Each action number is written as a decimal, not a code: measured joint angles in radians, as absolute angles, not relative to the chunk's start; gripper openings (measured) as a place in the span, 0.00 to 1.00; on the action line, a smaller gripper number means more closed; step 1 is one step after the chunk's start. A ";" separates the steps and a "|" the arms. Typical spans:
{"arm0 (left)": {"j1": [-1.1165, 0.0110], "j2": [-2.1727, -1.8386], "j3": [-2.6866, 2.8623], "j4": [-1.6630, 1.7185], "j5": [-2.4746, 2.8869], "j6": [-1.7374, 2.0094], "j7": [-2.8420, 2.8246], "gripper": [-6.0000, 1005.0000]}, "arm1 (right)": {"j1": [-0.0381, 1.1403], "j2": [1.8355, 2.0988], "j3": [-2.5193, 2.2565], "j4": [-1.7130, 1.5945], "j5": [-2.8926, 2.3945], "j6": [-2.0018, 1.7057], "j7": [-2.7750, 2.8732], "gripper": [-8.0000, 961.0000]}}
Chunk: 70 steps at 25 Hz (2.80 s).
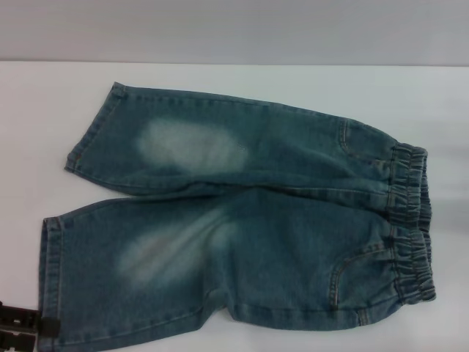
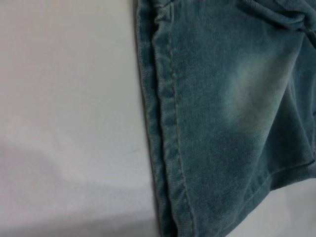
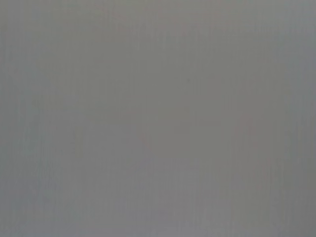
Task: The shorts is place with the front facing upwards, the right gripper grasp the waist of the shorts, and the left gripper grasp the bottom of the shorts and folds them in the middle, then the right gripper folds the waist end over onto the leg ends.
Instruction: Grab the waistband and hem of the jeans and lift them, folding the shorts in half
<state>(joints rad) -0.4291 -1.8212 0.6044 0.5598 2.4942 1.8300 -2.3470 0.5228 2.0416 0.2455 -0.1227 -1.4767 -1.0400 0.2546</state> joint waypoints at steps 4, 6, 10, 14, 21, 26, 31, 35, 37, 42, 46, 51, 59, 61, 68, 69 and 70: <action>-0.431 -1.820 0.617 0.560 2.495 1.830 -2.347 0.82 | 0.521 2.042 0.250 -0.123 -1.477 -1.040 0.255 0.63; -0.431 -1.821 0.628 0.560 2.496 1.830 -2.347 0.82 | 0.519 2.042 0.252 -0.123 -1.477 -1.040 0.255 0.63; -0.431 -1.822 0.626 0.560 2.496 1.830 -2.348 0.82 | 0.517 2.042 0.253 -0.123 -1.477 -1.040 0.255 0.63; -0.433 -1.826 0.625 0.560 2.496 1.830 -2.348 0.82 | 0.517 2.042 0.253 -0.123 -1.476 -1.040 0.255 0.63; -0.436 -1.838 0.626 0.560 2.491 1.834 -2.345 0.82 | 0.510 2.042 0.253 -0.122 -1.476 -1.040 0.254 0.63; -0.442 -1.840 0.620 0.560 2.488 1.840 -2.341 0.82 | 0.505 2.042 0.252 -0.119 -1.476 -1.040 0.254 0.63; -0.458 -1.849 0.617 0.562 2.487 1.840 -2.336 0.82 | 0.501 2.042 0.249 -0.117 -1.476 -1.040 0.254 0.63; -0.463 -1.850 0.617 0.563 2.486 1.838 -2.335 0.82 | 0.496 2.043 0.248 -0.116 -1.476 -1.040 0.254 0.63; -0.470 -1.849 0.614 0.566 2.485 1.836 -2.334 0.82 | 0.494 2.044 0.247 -0.115 -1.476 -1.040 0.254 0.63; -0.480 -1.849 0.613 0.566 2.484 1.833 -2.326 0.82 | 0.490 2.046 0.245 -0.113 -1.476 -1.040 0.253 0.63; -0.484 -1.849 0.602 0.564 2.484 1.830 -2.316 0.82 | 0.488 2.048 0.245 -0.113 -1.476 -1.040 0.253 0.63; -0.486 -1.849 0.597 0.565 2.484 1.826 -2.308 0.82 | 0.486 2.049 0.245 -0.110 -1.476 -1.040 0.253 0.63; -0.489 -1.850 0.590 0.559 2.485 1.814 -2.298 0.82 | 0.486 2.049 0.244 -0.105 -1.481 -1.040 0.253 0.63; -0.489 -1.850 0.592 0.559 2.486 1.817 -2.298 0.82 | 0.486 2.049 0.244 -0.104 -1.481 -1.040 0.253 0.63; -0.494 -1.839 0.598 0.560 2.490 1.821 -2.299 0.82 | 0.487 2.049 0.244 -0.104 -1.482 -1.040 0.253 0.63; -0.494 -1.839 0.598 0.560 2.490 1.821 -2.299 0.82 | 0.488 2.049 0.244 -0.104 -1.482 -1.039 0.253 0.63; -0.495 -1.838 0.598 0.560 2.491 1.821 -2.300 0.82 | 0.488 2.049 0.244 -0.104 -1.482 -1.038 0.253 0.63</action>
